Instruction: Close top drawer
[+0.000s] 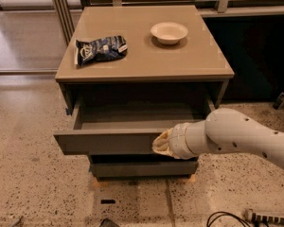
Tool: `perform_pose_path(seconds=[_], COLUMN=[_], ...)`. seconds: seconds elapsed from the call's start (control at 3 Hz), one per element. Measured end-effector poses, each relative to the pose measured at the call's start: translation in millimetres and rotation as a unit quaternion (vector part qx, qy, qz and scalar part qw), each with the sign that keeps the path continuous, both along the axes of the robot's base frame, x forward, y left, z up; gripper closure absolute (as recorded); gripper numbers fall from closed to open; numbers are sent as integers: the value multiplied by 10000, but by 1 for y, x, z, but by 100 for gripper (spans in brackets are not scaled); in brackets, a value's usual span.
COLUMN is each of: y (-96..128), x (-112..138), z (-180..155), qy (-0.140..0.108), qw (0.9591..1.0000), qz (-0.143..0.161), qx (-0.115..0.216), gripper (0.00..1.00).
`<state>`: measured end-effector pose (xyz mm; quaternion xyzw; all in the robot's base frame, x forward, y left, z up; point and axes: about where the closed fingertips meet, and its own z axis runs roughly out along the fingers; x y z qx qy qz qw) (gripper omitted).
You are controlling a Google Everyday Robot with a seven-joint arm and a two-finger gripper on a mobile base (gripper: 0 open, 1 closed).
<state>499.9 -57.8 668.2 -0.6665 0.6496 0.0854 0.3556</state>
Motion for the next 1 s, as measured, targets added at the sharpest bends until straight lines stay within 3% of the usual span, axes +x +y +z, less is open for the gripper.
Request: perform_pose_path(seconds=[0.67, 1.0], y=[-15, -27], x=[36, 67], z=[-7, -6], qy=[-288, -454], qw=[9994, 9984], qz=[-194, -329], qx=[-3, -83], gripper=[100, 100])
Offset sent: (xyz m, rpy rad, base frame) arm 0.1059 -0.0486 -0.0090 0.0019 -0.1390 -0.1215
